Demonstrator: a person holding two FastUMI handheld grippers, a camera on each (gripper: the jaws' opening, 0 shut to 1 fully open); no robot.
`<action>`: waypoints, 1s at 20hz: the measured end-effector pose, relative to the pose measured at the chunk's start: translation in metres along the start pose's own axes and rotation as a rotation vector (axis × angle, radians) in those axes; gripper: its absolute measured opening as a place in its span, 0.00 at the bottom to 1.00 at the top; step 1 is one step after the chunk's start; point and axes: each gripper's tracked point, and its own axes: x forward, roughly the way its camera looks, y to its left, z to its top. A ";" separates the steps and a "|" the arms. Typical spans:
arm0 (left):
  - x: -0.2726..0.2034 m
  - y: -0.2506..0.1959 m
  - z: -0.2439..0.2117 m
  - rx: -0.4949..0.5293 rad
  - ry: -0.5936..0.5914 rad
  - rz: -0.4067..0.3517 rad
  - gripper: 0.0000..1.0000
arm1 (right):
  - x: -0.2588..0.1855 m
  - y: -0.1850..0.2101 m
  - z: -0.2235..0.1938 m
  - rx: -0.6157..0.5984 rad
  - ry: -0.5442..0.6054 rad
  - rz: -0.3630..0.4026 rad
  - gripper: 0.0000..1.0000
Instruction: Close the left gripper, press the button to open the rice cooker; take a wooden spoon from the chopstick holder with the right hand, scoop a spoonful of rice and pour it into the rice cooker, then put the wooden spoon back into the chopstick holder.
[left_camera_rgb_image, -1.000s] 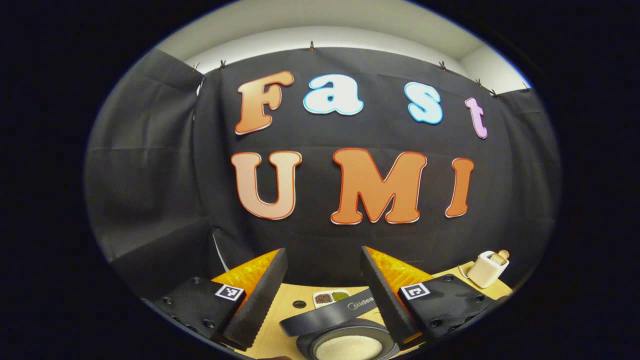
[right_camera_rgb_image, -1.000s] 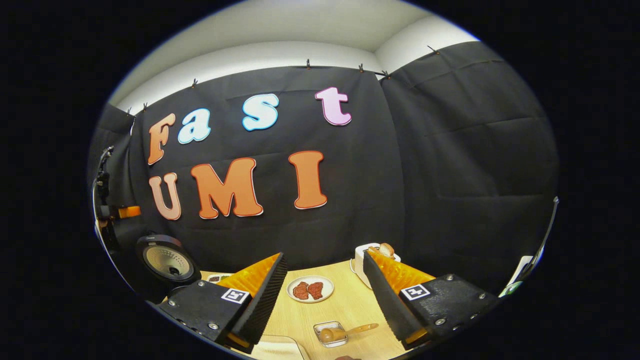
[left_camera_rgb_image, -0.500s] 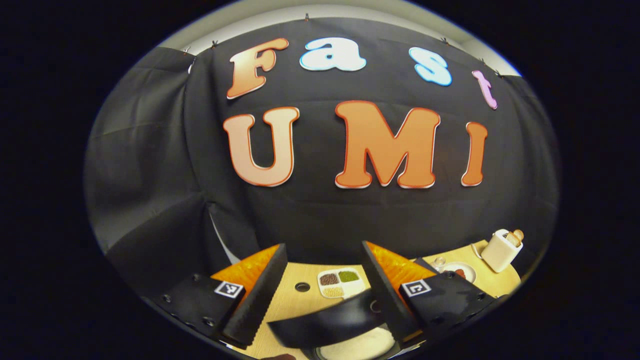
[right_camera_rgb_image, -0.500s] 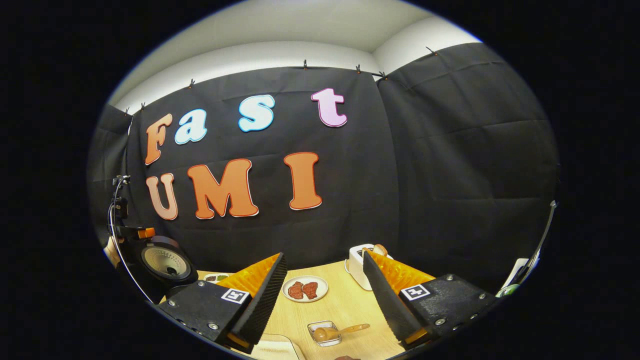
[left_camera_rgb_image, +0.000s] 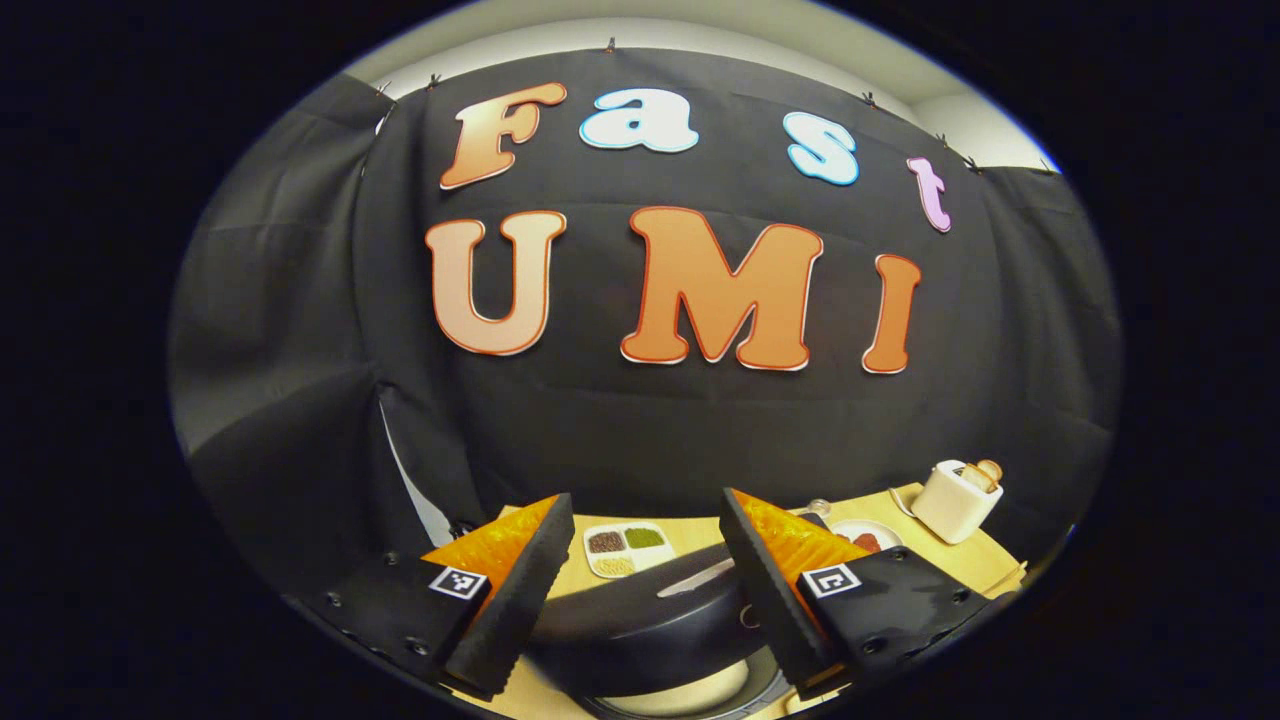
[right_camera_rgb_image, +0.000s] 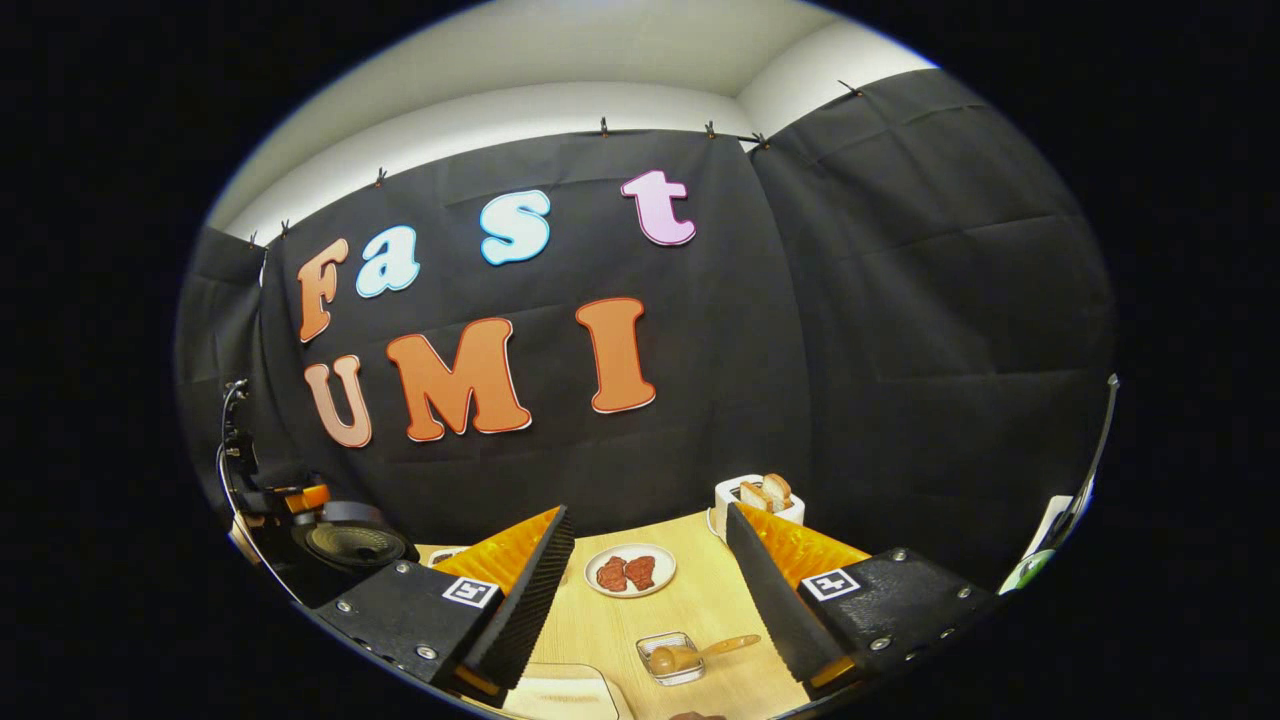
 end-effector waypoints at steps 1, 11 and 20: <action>-0.004 -0.006 -0.008 0.017 0.005 -0.014 0.99 | 0.000 0.002 -0.003 0.003 0.007 0.009 0.95; -0.024 -0.047 -0.127 0.058 0.199 -0.034 0.99 | -0.008 0.013 -0.029 0.024 0.077 0.049 0.95; -0.025 -0.051 -0.163 0.036 0.224 -0.016 0.99 | -0.013 0.007 -0.041 0.047 0.111 0.041 0.95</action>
